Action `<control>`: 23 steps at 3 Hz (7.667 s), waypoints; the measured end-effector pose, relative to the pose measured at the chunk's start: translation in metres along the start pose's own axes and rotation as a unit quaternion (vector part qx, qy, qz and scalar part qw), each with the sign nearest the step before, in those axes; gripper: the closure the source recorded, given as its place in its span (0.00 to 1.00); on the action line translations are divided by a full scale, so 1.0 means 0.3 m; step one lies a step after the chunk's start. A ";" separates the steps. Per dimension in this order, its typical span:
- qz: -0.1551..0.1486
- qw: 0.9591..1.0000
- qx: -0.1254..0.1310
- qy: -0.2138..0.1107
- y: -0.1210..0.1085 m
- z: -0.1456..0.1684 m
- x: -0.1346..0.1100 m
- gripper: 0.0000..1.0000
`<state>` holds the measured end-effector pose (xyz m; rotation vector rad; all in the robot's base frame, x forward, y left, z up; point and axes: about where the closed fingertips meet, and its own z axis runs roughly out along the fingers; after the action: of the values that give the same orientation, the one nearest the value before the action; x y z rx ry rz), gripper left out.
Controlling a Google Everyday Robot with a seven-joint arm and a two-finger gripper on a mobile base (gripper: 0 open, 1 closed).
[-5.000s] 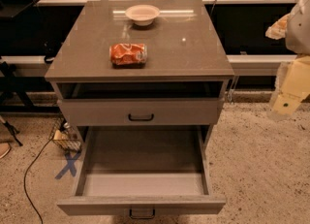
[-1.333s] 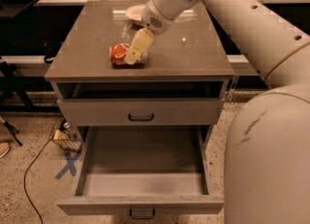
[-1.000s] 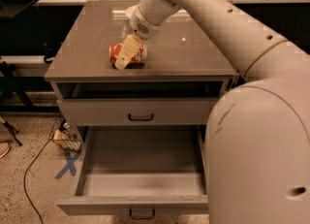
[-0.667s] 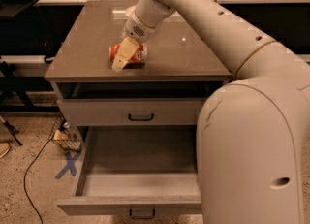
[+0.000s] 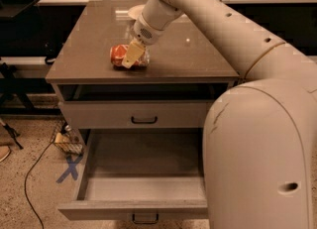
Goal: Place coke can into middle drawer
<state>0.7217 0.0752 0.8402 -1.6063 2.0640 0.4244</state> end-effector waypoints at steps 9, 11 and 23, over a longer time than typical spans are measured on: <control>0.109 0.992 0.058 -0.002 0.263 -0.372 0.443 1.00; 0.213 0.977 -0.026 0.007 0.446 -0.116 0.771 1.00; 0.294 0.938 -0.100 -0.151 0.629 0.947 1.009 0.00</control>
Offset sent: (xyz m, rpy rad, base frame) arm 0.0024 -0.0100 -0.0263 0.0606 0.0547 -0.0624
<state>0.5350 0.0263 0.4269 -0.9050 2.2729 1.0461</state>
